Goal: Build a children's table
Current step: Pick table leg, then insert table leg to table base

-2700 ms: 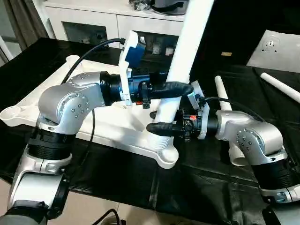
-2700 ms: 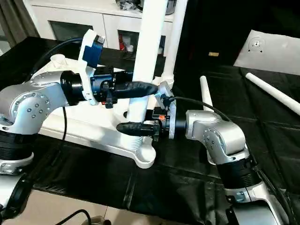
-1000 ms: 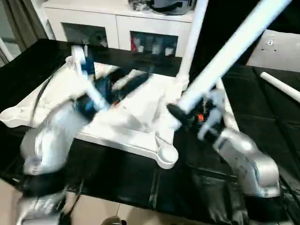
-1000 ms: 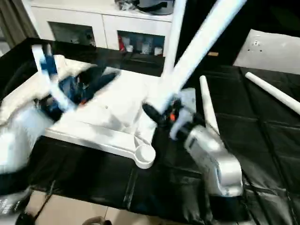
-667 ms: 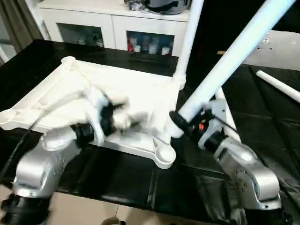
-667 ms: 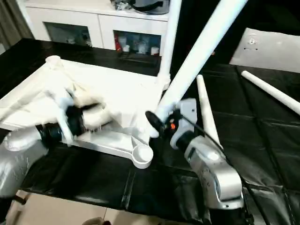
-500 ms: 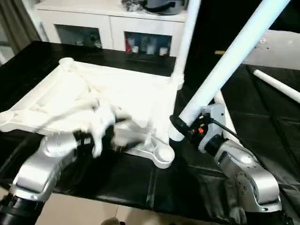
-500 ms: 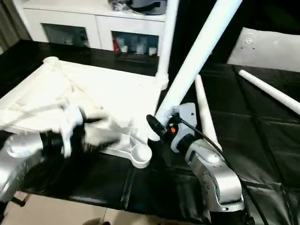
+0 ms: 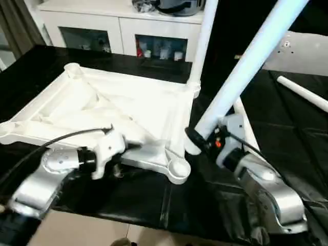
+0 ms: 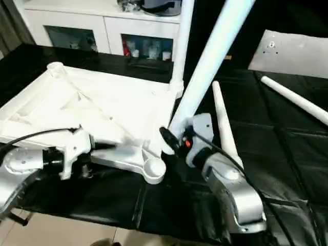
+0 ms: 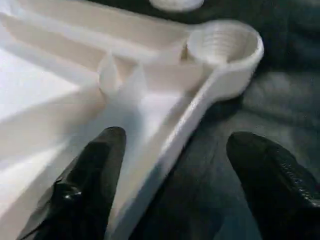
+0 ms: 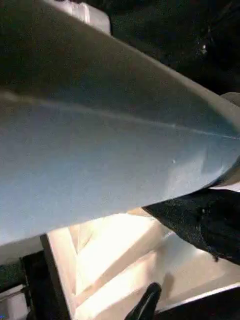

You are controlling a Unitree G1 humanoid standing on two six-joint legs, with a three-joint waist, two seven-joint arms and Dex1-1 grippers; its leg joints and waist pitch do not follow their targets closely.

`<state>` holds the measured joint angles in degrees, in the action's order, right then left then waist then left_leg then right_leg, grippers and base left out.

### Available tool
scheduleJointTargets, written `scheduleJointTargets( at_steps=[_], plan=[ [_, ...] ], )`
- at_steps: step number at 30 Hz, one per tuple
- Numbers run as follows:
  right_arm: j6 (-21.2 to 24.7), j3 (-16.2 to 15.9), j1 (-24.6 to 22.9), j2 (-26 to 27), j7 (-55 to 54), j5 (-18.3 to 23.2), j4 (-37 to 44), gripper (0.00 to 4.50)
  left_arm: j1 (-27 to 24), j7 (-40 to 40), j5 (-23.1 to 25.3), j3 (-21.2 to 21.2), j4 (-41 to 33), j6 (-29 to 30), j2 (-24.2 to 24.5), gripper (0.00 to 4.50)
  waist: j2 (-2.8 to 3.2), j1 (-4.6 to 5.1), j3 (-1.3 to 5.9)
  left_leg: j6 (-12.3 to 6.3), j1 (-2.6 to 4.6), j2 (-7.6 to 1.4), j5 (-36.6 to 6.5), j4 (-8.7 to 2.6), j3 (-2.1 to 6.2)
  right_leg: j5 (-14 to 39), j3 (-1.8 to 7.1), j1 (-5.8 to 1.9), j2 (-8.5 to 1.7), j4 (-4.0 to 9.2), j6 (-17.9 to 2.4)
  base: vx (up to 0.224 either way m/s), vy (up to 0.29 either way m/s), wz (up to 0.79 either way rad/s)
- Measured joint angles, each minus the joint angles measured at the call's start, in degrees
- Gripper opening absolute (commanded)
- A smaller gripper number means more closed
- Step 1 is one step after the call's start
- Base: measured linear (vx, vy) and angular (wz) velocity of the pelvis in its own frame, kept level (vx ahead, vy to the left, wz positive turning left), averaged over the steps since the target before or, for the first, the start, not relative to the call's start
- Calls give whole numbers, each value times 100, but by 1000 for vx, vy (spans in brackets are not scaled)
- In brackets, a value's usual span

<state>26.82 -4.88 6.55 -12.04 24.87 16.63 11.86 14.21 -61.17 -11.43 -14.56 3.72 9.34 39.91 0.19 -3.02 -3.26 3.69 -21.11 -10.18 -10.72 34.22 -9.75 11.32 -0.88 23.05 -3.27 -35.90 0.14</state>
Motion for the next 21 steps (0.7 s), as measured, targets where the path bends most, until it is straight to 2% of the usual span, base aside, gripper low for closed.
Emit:
scheduleJointTargets(
  at_steps=[4,5,8,10,19,21],
  plan=[
    [3,-3,-7,0,80,5,2,193,210,-189,189,-165,266,-268,2,315,2,-10,-1,0,2,0,0,0,0,-2,0,0,0,-3,-4,0,0,0],
    [3,-9,-7,2,93,8,3,193,249,-228,238,-176,327,-347,3,291,3,-11,-1,0,2,0,0,0,0,-2,0,0,0,-4,-4,0,0,0],
    [3,-10,-8,-8,132,12,3,193,332,-276,357,-243,500,-517,11,284,4,-14,0,0,3,0,0,0,0,-2,0,0,0,-6,-4,0,0,0],
    [1,-13,-10,-43,139,12,2,193,547,-313,443,-336,789,-665,-55,258,4,-28,0,0,4,0,0,1,0,-4,0,-1,-1,-7,-6,0,0,0],
    [-12,-26,-34,-79,308,54,-5,193,1411,-677,739,-690,2012,-1246,-782,192,16,-45,4,1,4,0,1,5,-1,-8,-1,-3,-3,-9,-13,0,0,0],
    [-12,-31,-37,-112,332,58,-5,193,1589,-817,795,-793,2278,-1338,-874,163,28,-45,3,1,3,1,1,5,-1,-8,-1,-2,-3,-9,-13,0,0,0]
  ],
)
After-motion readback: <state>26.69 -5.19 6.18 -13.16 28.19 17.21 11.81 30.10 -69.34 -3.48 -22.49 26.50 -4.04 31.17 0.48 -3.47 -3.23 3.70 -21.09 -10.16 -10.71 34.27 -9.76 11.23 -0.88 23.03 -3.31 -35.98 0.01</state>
